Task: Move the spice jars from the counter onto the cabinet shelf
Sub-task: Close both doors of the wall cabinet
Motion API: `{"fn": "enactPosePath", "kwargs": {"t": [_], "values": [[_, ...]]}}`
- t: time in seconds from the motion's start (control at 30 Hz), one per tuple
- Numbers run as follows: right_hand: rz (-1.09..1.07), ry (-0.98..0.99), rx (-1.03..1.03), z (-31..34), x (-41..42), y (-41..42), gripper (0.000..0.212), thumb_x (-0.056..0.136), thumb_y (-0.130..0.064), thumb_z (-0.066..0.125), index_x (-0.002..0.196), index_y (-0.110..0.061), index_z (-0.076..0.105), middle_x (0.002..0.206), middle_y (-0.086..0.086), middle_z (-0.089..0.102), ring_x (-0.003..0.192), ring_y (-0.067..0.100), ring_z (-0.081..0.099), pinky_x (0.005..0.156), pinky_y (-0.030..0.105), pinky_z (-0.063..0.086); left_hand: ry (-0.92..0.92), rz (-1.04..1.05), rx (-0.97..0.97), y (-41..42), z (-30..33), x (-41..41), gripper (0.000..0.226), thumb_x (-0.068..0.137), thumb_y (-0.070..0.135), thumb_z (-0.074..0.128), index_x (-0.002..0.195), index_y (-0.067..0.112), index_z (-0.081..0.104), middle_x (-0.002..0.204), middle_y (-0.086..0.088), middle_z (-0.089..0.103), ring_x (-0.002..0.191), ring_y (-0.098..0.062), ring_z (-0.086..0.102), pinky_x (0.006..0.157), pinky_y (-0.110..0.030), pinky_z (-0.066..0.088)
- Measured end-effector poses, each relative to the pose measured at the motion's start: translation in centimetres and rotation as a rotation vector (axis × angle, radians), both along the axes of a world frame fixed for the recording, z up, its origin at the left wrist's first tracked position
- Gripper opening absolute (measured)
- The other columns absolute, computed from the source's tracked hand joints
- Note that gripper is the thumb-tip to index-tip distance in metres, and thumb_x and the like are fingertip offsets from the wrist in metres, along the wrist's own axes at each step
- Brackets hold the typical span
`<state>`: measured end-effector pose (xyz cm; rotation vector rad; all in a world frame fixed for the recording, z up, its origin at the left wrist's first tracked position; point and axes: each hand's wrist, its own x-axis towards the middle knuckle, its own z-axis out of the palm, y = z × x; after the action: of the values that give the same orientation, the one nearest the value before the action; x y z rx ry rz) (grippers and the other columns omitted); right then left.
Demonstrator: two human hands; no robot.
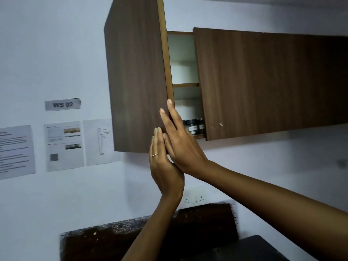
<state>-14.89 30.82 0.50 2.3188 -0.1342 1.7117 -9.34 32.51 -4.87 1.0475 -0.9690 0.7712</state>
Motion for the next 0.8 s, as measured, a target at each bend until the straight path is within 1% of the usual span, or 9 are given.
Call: {"fn": "enactPosePath", "kwargs": {"t": [0.07,0.13,0.17,0.27,0.37,0.5,0.67,0.73,0.8], "values": [[-0.025,-0.022,0.019,-0.2,-0.6,-1.5,0.056,0.096,-0.011,0.041,0.148,-0.004,0.02,0.158,0.011,0.003,0.143,0.023,0.023,0.093,0.036,0.051,-0.013,0.011,0.02,-1.5,-0.1,-0.3,0.054,0.093,0.012,0.055,0.143,0.011,0.037,0.148,-0.001,0.04,0.138,-0.017,0.036,0.109,-0.031,0.037],[-0.039,-0.055,0.052,-0.5,-1.2,-3.5,0.057,0.094,-0.015,0.041,0.147,-0.005,0.023,0.157,0.013,0.01,0.142,0.026,0.023,0.106,0.038,0.041,-0.037,0.004,0.041,-3.5,-0.2,-1.0,0.054,0.094,0.014,0.054,0.144,0.013,0.035,0.149,0.0,0.039,0.139,-0.018,0.034,0.11,-0.032,0.037],[-0.034,-0.077,0.077,-0.7,-1.5,-4.6,0.057,0.093,-0.016,0.04,0.147,-0.006,0.025,0.156,0.013,0.013,0.142,0.027,0.024,0.109,0.039,0.037,-0.051,0.007,0.053,-4.7,-0.2,-1.3,0.054,0.094,0.015,0.053,0.144,0.013,0.034,0.149,0.0,0.038,0.139,-0.018,0.034,0.11,-0.033,0.036],[0.035,-0.153,0.185,-1.2,-2.2,-7.9,0.06,0.088,-0.016,0.04,0.146,-0.008,0.027,0.151,0.012,0.021,0.139,0.024,0.027,0.109,0.041,0.038,-0.09,0.046,0.087,-8.1,-0.3,-1.7,0.056,0.092,0.014,0.057,0.143,0.012,0.035,0.148,-0.002,0.039,0.139,-0.02,0.033,0.11,-0.036,0.036],[0.112,-0.202,0.24,-1.4,-2.3,-11.2,0.06,0.087,-0.017,0.039,0.146,-0.009,0.028,0.15,0.01,0.021,0.138,0.019,0.025,0.11,0.039,0.036,-0.117,0.103,0.103,-11.4,-0.3,-1.9,0.057,0.091,0.014,0.06,0.142,0.009,0.037,0.147,-0.003,0.04,0.139,-0.021,0.034,0.11,-0.036,0.035],[0.184,-0.204,0.263,-1.6,-2.3,-16.1,0.059,0.089,-0.02,0.041,0.147,-0.014,0.027,0.151,0.003,0.017,0.138,0.008,0.02,0.113,0.032,0.032,-0.174,0.163,0.099,-15.6,0.1,-1.9,0.059,0.087,0.014,0.066,0.139,0.005,0.042,0.145,-0.007,0.043,0.138,-0.023,0.034,0.109,-0.043,0.037],[0.203,-0.199,0.255,-1.6,-2.0,-20.8,0.059,0.089,-0.021,0.043,0.146,-0.015,0.029,0.151,0.005,0.02,0.136,0.004,0.019,0.111,0.024,0.03,-0.201,0.248,0.121,-20.0,0.1,-1.5,0.061,0.081,0.012,0.073,0.135,0.002,0.047,0.141,-0.012,0.047,0.134,-0.031,0.039,0.104,-0.053,0.041],[0.216,-0.185,0.252,-1.6,-1.9,-22.4,0.061,0.088,-0.022,0.044,0.146,-0.015,0.028,0.151,0.004,0.019,0.135,0.003,0.019,0.111,0.027,0.032,-0.221,0.288,0.124,-21.4,0.1,-1.3,0.063,0.08,0.012,0.073,0.136,0.002,0.046,0.142,-0.013,0.046,0.135,-0.031,0.038,0.106,-0.053,0.038],[0.216,-0.169,0.246,-1.7,-1.8,-23.6,0.061,0.089,-0.022,0.044,0.147,-0.015,0.027,0.151,0.003,0.018,0.137,0.009,0.021,0.112,0.034,0.035,-0.234,0.299,0.136,-22.3,0.1,-1.1,0.066,0.081,0.013,0.072,0.139,0.004,0.041,0.145,-0.012,0.042,0.138,-0.029,0.033,0.108,-0.052,0.034]]}}
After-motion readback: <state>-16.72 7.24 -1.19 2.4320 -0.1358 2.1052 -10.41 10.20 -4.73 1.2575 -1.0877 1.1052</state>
